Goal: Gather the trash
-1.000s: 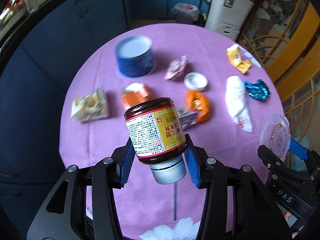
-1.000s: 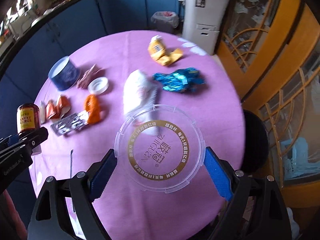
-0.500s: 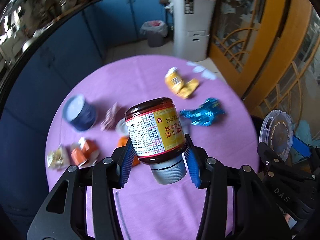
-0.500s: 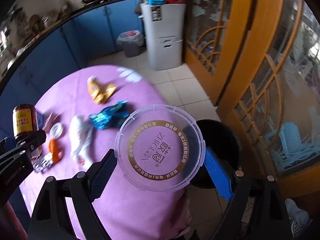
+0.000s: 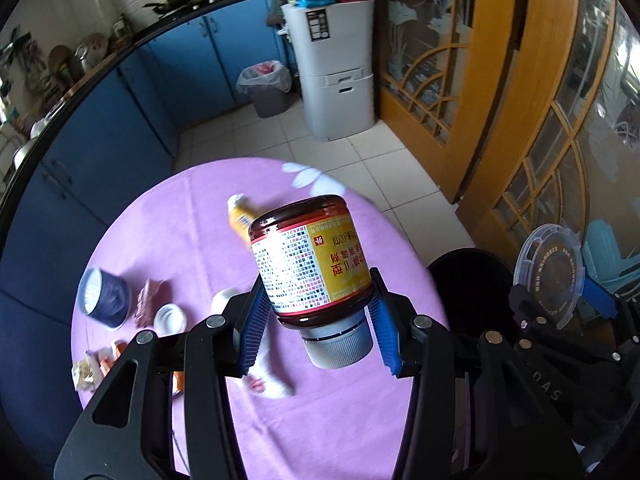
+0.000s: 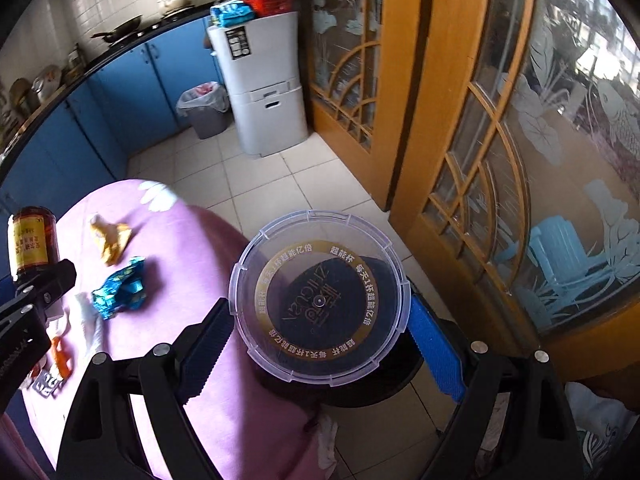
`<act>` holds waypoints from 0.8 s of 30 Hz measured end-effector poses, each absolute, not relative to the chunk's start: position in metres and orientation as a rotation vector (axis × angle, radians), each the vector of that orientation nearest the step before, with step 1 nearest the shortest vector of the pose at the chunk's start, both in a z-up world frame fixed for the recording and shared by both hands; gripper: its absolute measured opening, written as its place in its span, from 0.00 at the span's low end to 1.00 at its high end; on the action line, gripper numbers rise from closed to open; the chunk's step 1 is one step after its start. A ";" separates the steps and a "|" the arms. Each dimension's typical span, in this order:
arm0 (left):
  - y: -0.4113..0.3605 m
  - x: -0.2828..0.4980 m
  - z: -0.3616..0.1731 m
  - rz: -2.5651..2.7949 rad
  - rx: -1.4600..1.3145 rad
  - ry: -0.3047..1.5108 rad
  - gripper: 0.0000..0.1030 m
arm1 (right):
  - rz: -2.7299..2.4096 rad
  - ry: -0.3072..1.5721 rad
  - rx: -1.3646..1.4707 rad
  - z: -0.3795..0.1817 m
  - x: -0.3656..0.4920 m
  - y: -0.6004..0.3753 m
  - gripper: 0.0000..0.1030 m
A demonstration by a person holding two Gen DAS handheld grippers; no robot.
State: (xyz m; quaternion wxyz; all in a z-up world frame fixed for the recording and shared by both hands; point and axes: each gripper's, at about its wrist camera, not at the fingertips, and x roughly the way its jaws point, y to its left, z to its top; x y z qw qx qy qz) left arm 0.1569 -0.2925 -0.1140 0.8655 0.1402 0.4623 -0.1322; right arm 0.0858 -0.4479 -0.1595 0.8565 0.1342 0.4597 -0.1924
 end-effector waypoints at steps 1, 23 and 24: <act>-0.299 0.158 -0.115 -0.281 0.299 0.968 0.47 | -0.406 0.968 0.289 -0.162 0.087 -0.451 0.83; -0.378 0.165 -0.126 -0.356 0.369 0.955 0.48 | -0.442 0.976 0.367 -0.190 0.085 -0.502 0.93; -0.383 0.164 -0.127 -0.368 0.371 0.956 0.48 | -0.449 0.978 0.367 -0.190 0.083 -0.504 0.93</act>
